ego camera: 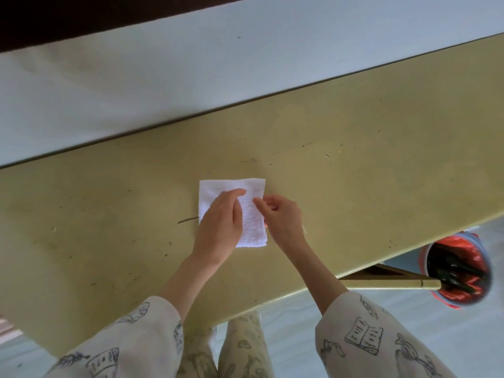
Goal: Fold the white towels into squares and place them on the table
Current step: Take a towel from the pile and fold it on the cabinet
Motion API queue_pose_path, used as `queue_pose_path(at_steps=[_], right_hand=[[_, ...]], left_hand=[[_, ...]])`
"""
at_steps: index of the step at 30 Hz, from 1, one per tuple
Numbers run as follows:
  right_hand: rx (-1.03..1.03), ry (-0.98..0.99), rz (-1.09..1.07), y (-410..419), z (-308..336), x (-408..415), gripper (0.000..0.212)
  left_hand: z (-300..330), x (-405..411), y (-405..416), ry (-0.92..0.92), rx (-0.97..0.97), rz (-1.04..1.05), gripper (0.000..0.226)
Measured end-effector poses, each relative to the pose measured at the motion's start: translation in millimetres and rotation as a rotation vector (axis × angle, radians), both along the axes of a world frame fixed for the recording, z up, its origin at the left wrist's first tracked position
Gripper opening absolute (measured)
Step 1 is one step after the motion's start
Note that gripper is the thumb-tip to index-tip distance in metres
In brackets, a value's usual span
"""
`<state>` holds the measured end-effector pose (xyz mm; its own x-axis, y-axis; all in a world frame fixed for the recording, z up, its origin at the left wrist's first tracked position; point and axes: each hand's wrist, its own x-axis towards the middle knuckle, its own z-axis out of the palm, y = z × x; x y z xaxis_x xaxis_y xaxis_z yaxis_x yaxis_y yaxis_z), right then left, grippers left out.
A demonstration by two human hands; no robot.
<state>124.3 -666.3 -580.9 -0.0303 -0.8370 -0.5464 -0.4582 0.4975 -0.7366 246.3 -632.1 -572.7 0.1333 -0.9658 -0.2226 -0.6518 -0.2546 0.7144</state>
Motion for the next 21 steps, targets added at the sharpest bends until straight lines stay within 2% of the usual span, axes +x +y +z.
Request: queue_pose_path(at_steps=[4,8,16,21], right_hand=[[-0.013,0.110,-0.006,-3,-2,6,0.020],[-0.052,0.163,0.030,-6,1,7,0.020],[-0.059,0.204,0.080,-9,2,8,0.024],[-0.156,0.239,0.078,0,2,6,0.024]], left_hand=[[-13,24,7,-0.249,-0.214,-0.105,0.037],[-24,42,-2,-0.468,-0.244,-0.164,0.036],[-34,63,-3,-0.529,-0.128,-0.232,0.038],[-33,63,5,-0.559,-0.117,-0.273,0.046]])
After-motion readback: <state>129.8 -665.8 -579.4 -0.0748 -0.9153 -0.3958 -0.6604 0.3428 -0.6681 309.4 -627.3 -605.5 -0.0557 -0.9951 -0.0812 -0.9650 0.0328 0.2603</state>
